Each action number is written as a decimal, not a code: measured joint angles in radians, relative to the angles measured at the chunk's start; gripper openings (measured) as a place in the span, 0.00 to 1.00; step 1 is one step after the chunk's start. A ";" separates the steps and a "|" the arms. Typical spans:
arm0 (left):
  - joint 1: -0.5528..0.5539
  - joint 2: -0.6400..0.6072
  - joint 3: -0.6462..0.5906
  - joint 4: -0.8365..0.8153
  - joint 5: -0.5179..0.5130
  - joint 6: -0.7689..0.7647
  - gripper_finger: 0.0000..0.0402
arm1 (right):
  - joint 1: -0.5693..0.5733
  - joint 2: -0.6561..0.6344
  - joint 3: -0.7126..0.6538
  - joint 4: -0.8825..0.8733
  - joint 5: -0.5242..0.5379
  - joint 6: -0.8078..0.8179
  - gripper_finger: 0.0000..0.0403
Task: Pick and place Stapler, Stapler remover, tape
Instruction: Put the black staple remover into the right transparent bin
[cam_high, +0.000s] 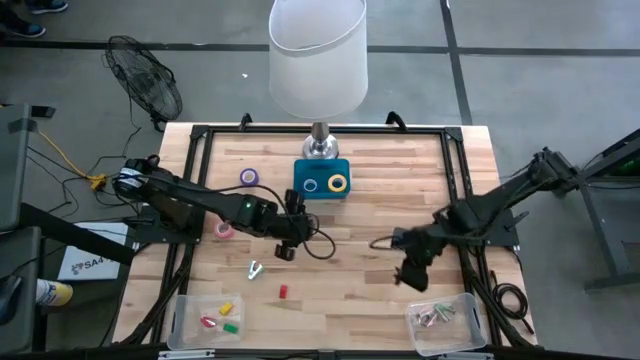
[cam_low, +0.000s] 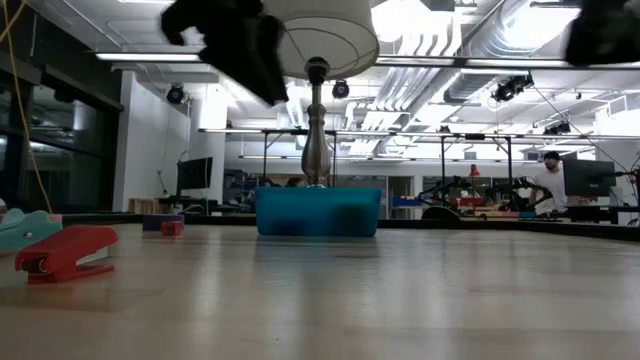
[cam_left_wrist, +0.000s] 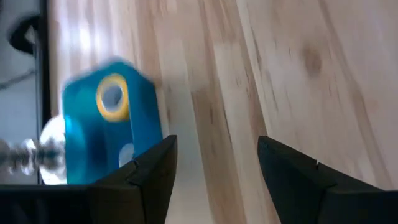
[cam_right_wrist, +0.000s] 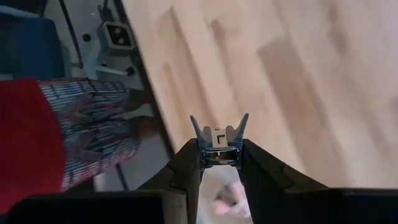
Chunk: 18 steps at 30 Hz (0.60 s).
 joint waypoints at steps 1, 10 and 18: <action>-0.001 -0.005 -0.001 -0.020 0.008 0.000 0.54 | 0.028 0.000 0.000 0.002 0.010 0.052 0.21; -0.002 -0.011 0.001 -0.101 0.041 0.003 0.54 | 0.273 0.003 0.000 -0.003 0.105 0.540 0.21; -0.001 -0.012 0.001 -0.171 0.040 0.004 0.54 | 0.433 0.073 0.000 -0.035 0.122 0.961 0.21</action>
